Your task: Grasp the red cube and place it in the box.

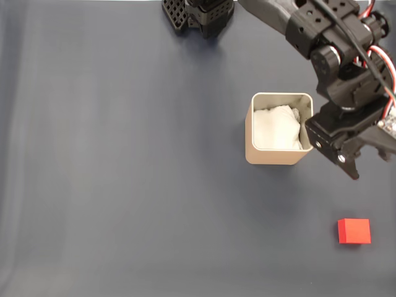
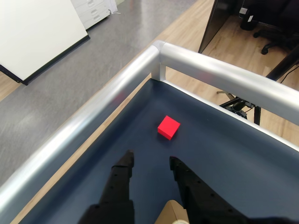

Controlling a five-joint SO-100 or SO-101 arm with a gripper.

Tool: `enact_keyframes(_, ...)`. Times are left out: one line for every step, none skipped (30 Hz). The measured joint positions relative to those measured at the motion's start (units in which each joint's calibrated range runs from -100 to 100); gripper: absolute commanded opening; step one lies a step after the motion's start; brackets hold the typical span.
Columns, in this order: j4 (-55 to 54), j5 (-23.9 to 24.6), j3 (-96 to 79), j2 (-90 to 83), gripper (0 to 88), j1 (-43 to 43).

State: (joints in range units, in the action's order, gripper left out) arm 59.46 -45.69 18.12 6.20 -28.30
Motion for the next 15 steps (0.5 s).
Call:
enact_keyframes(-0.41, 0.0, 0.18, 0.53, 25.7, 0.15)
enact_keyframes(-0.89, 0.0, 0.64, 1.25, 26.3, 0.3)
enact_keyframes(-1.38, 0.0, 1.18, 2.05, 26.7, 0.38)
enact_keyframes(-1.87, 0.0, 1.73, 2.85, 27.1, 0.45)
enact_keyframes(-2.36, 0.0, 2.28, 3.48, 27.3, 0.45)
enact_keyframes(-2.84, 0.0, 2.91, 4.28, 27.8, 0.45)
enact_keyframes(-3.41, 0.0, 3.73, 5.17, 28.0, 0.38)
enact_keyframes(-3.9, 0.0, 4.37, 5.97, 28.5, 0.38)
enact_keyframes(-4.39, 0.0, 5.01, 6.87, 29.0, 0.68)
enact_keyframes(-4.96, 0.0, 5.74, 7.85, 29.3, 0.9)
enact_keyframes(-5.52, 0.0, 6.38, 8.65, 29.6, 1.13)
enact_keyframes(-6.01, 0.0, 6.92, 9.54, 30.0, 1.5)
enact_keyframes(-6.58, -0.1, 7.47, 10.61, 30.6, 1.88)
enact_keyframes(-7.07, -0.24, 7.92, 11.5, 31.1, 2.33)
enact_keyframes(-7.55, -0.39, 8.2, 12.22, 31.6, 2.63)
